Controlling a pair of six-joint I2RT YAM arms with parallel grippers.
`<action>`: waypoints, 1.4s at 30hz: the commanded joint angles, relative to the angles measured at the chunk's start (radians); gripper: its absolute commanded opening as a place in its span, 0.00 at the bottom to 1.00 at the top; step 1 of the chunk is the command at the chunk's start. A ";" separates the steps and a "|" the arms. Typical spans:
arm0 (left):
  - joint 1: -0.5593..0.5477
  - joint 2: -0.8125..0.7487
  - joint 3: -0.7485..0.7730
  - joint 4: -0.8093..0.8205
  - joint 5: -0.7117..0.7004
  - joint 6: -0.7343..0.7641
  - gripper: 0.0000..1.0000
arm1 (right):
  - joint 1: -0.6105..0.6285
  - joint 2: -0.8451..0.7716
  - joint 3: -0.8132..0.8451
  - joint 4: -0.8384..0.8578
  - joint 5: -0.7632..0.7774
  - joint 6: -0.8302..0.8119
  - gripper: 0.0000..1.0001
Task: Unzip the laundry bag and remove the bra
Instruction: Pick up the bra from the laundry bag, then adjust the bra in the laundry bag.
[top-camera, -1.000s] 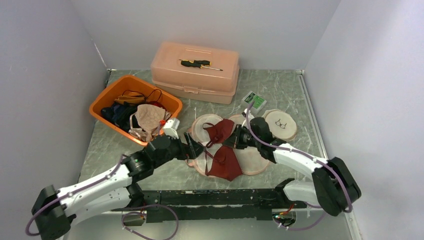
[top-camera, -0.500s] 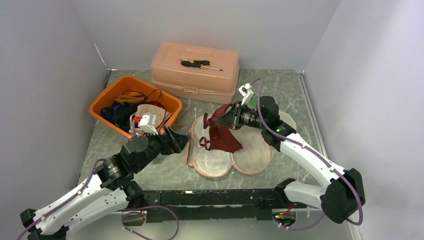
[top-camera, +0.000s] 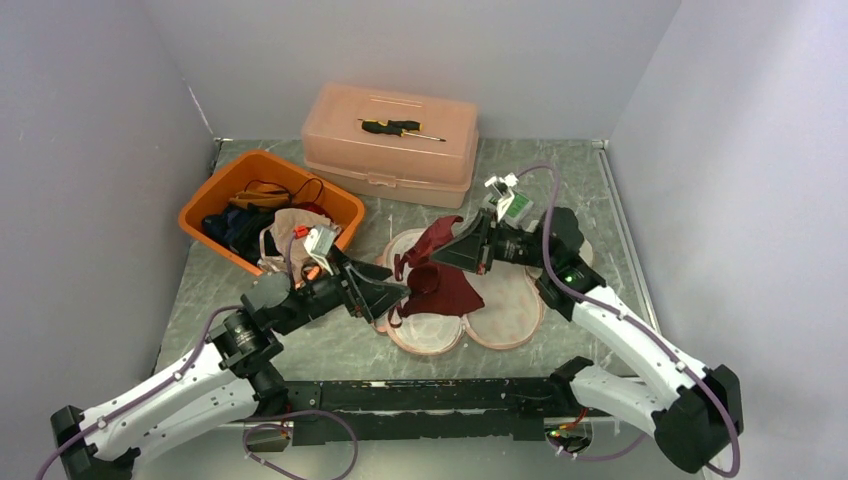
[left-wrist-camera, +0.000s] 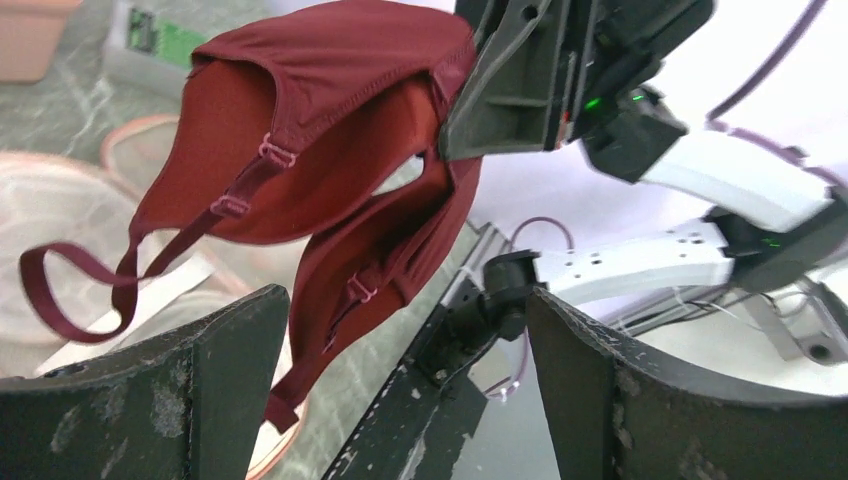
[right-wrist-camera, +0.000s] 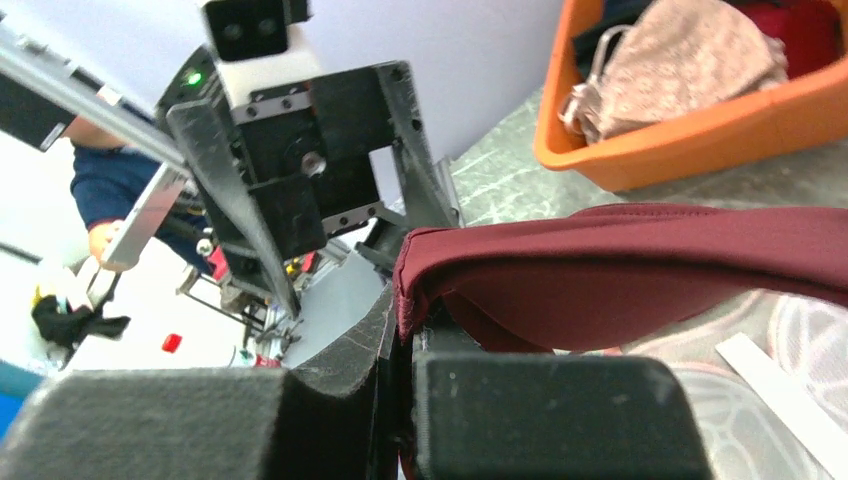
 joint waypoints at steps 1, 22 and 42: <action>-0.002 -0.028 -0.020 0.183 0.126 0.015 0.94 | 0.003 -0.097 -0.074 0.349 -0.116 0.082 0.00; 0.092 0.137 -0.207 0.692 0.268 -0.321 0.94 | 0.006 -0.164 -0.256 0.405 -0.001 0.046 0.00; 0.098 -0.170 -0.068 -0.276 -0.167 -0.157 0.94 | 0.007 0.362 -0.259 0.371 0.195 0.096 0.00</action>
